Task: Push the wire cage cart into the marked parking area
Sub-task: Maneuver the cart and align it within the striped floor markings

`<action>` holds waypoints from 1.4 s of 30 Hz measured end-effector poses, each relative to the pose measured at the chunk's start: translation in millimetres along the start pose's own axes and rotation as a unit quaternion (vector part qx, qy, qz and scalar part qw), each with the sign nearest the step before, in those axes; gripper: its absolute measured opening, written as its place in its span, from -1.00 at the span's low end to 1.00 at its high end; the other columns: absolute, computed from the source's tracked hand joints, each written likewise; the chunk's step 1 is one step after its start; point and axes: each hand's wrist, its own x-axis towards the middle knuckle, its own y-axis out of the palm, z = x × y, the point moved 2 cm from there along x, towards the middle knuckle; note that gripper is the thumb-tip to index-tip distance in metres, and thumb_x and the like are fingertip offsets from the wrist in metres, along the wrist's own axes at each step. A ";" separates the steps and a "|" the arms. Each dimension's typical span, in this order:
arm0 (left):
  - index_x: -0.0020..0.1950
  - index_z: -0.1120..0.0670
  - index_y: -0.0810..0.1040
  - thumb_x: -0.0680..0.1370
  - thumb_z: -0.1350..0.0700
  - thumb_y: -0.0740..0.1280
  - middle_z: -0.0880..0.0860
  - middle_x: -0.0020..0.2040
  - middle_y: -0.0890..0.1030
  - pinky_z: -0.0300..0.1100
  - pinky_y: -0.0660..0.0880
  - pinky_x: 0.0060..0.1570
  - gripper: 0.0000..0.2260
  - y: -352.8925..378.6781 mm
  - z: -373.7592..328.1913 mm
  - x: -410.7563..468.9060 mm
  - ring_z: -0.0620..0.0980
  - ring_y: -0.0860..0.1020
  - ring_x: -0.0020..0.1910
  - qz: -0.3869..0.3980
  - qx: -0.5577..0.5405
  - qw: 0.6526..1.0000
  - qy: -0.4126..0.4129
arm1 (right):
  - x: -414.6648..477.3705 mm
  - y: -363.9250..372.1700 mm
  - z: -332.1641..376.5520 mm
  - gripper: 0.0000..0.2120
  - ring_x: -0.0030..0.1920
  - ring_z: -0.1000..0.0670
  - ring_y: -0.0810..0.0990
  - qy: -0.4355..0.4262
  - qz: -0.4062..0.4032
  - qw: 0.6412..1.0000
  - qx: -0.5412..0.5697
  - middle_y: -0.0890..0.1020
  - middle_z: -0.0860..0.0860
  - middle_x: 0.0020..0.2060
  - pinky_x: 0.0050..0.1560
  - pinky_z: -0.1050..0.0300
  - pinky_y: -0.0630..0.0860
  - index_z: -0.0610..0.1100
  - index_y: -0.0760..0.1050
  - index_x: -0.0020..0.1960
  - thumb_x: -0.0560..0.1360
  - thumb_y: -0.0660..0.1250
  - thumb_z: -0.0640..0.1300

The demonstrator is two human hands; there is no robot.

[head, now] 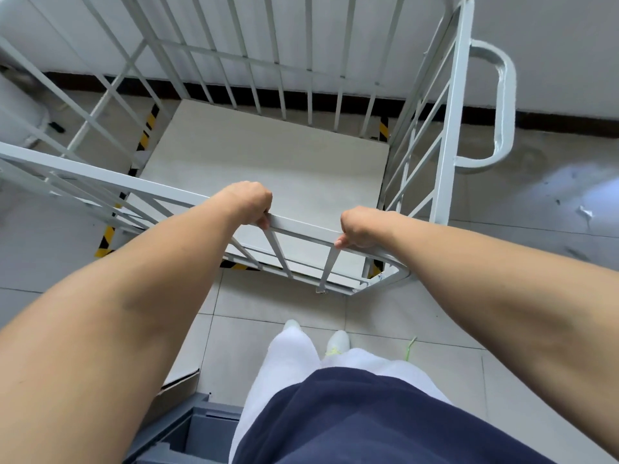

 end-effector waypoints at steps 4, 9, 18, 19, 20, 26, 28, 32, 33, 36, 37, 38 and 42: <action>0.09 0.15 0.66 0.49 0.04 0.43 0.19 0.04 0.63 -0.16 0.40 -0.18 -0.75 2.1 -1.9 -2.6 0.17 0.56 -0.06 -0.013 -0.008 1.000 -0.009 | -0.7 2.6 1.8 -0.59 -0.05 -0.18 0.51 -0.008 -0.009 1.000 -0.001 0.61 -0.22 0.04 -0.08 0.13 0.37 -0.29 0.52 0.08 0.56 0.25 0.09; 0.12 0.15 0.65 0.50 0.05 0.42 0.19 0.06 0.62 -0.17 0.37 -0.17 -0.74 0.5 -2.5 -5.6 0.14 0.49 -0.10 -0.018 -0.026 0.999 -0.021 | -3.6 2.7 2.4 -0.59 -0.02 -0.19 0.52 -0.012 -0.033 0.999 0.009 0.61 -0.21 0.13 -0.06 0.15 0.38 -0.30 0.51 0.15 0.56 0.27 0.06; 0.13 0.14 0.65 0.48 0.04 0.44 0.18 0.09 0.62 -0.17 0.37 -0.15 -0.72 -3.6 -3.6 -8.1 0.15 0.51 -0.06 -0.017 -0.026 0.999 -0.024 | -7.0 3.9 3.1 -0.59 -0.11 -0.11 0.41 -0.005 -0.049 0.999 0.021 0.60 -0.22 0.12 -0.07 0.17 0.34 -0.31 0.51 0.14 0.57 0.27 0.05; 0.13 0.14 0.65 0.48 0.04 0.45 0.18 0.09 0.62 -0.17 0.37 -0.15 -0.72 -4.1 -3.9 -8.0 0.14 0.48 -0.08 -0.015 -0.027 0.999 -0.026 | -7.2 3.9 3.3 -0.60 -0.12 -0.11 0.41 -0.006 -0.049 0.999 0.022 0.60 -0.22 0.11 -0.08 0.17 0.34 -0.31 0.51 0.13 0.56 0.27 0.05; 0.12 0.14 0.65 0.47 0.04 0.45 0.17 0.09 0.62 -0.16 0.37 -0.16 -0.72 -4.4 -4.5 -7.6 0.13 0.47 -0.10 -0.013 -0.027 0.999 -0.029 | -7.2 3.9 3.3 -0.60 -0.12 -0.12 0.41 -0.006 -0.049 0.999 0.021 0.61 -0.22 0.10 -0.08 0.16 0.35 -0.31 0.51 0.13 0.56 0.28 0.05; 0.09 0.17 0.66 0.47 0.06 0.46 0.18 0.05 0.63 -0.17 0.37 -0.18 -0.74 -3.7 -6.0 -5.8 0.13 0.47 -0.13 -0.004 -0.033 0.999 -0.027 | -8.1 2.3 1.0 -0.65 -0.13 -0.15 0.44 -0.011 -0.038 0.999 0.016 0.47 -0.14 -0.17 -0.12 0.16 0.33 -0.25 0.49 -0.02 0.55 0.29 0.08; 0.08 0.16 0.66 0.47 0.05 0.46 0.18 0.04 0.64 -0.18 0.37 -0.19 -0.75 -4.0 -5.3 -5.0 0.13 0.48 -0.13 -0.003 -0.028 0.999 -0.021 | -7.4 2.2 -0.1 -0.67 -0.10 -0.16 0.47 -0.010 -0.037 0.999 0.024 0.54 -0.18 -0.12 -0.11 0.16 0.35 -0.23 0.49 -0.03 0.54 0.30 0.07; 0.07 0.14 0.67 0.47 0.05 0.46 0.17 0.03 0.64 -0.19 0.36 -0.19 -0.75 -4.9 -2.9 -2.7 0.13 0.48 -0.14 -0.001 -0.022 1.000 -0.010 | -7.2 4.2 -0.4 -0.68 -0.13 -0.13 0.45 -0.008 -0.041 0.999 0.032 0.63 -0.22 0.05 -0.08 0.14 0.39 -0.25 0.50 -0.03 0.54 0.31 0.04; 0.07 0.14 0.67 0.46 0.05 0.46 0.16 0.03 0.64 -0.19 0.37 -0.19 -0.75 -4.4 -1.6 -2.5 0.13 0.48 -0.14 -0.002 -0.022 1.000 -0.010 | -7.0 3.3 0.3 -0.70 -0.12 -0.15 0.47 -0.008 -0.042 0.999 0.029 0.63 -0.22 0.05 -0.08 0.14 0.39 -0.23 0.48 -0.06 0.55 0.31 0.04; 0.06 0.15 0.67 0.46 0.06 0.46 0.16 0.02 0.64 -0.19 0.36 -0.20 -0.77 -2.9 1.3 -1.3 0.12 0.48 -0.14 -0.005 -0.022 1.000 -0.012 | -3.6 1.0 2.9 -0.69 -0.11 -0.16 0.49 -0.013 -0.038 0.999 0.022 0.62 -0.22 0.04 -0.11 0.15 0.37 -0.24 0.51 -0.02 0.55 0.31 0.03; 0.05 0.15 0.67 0.46 0.07 0.47 0.15 0.02 0.64 -0.19 0.36 -0.20 -0.77 -2.2 1.9 -1.0 0.12 0.48 -0.14 -0.005 -0.023 1.000 -0.010 | -3.0 1.1 3.4 -0.70 -0.13 -0.14 0.47 -0.013 -0.035 0.999 0.021 0.61 -0.22 0.01 -0.12 0.15 0.36 -0.24 0.49 -0.06 0.55 0.31 0.03; 0.05 0.15 0.67 0.46 0.07 0.47 0.15 0.01 0.64 -0.19 0.36 -0.20 -0.78 -1.8 1.9 -0.7 0.11 0.48 -0.15 -0.007 -0.025 1.000 -0.007 | -2.7 1.5 3.3 -0.70 -0.13 -0.13 0.45 -0.012 -0.034 0.999 0.021 0.59 -0.21 -0.05 -0.12 0.15 0.35 -0.22 0.44 -0.14 0.55 0.31 0.03; 0.03 0.14 0.68 0.46 0.07 0.46 0.15 -0.01 0.64 -0.19 0.36 -0.20 -0.79 -2.0 2.5 -1.1 0.12 0.48 -0.15 -0.014 -0.026 1.000 -0.004 | -2.9 2.2 2.7 -0.68 -0.10 -0.16 0.48 -0.014 -0.035 0.999 0.016 0.57 -0.23 -0.03 -0.11 0.15 0.34 -0.21 0.40 -0.19 0.56 0.29 0.04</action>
